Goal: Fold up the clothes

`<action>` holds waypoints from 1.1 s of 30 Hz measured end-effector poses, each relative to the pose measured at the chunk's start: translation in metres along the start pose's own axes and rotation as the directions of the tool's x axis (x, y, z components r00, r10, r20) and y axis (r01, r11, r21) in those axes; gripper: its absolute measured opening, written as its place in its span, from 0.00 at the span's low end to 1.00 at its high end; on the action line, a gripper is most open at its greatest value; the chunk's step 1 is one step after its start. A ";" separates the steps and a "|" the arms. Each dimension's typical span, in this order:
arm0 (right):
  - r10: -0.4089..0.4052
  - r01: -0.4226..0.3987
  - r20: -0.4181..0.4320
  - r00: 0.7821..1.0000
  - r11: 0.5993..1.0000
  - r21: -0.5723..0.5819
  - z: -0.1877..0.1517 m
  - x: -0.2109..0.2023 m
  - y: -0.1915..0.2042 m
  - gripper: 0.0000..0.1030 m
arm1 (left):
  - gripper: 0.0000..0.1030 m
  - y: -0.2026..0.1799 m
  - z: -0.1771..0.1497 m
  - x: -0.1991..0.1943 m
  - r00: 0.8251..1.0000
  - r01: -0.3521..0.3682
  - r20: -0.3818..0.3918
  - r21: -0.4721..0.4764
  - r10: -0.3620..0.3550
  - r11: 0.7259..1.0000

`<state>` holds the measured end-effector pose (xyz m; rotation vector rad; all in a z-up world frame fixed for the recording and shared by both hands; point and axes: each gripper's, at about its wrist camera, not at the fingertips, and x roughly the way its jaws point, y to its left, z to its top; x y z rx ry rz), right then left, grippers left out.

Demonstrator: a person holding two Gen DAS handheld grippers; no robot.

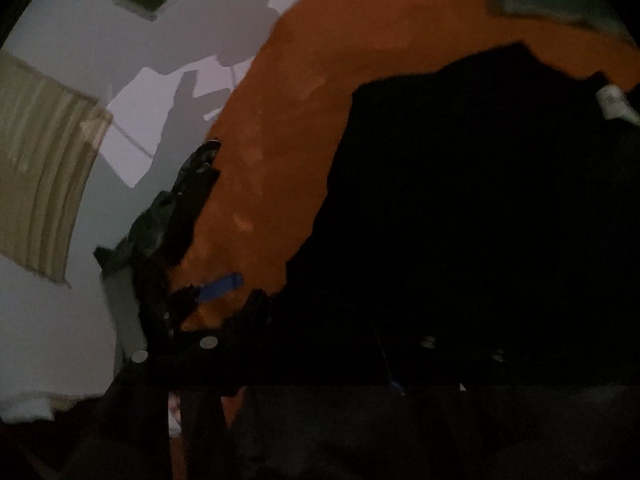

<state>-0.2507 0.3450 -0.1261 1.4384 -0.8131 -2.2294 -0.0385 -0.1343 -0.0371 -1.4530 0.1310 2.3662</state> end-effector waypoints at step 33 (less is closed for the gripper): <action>-0.059 0.063 0.060 0.996 0.996 -0.068 -0.032 0.011 0.023 0.27 | 0.78 0.021 0.010 -0.001 0.991 0.129 0.042 -0.051 -0.127 0.990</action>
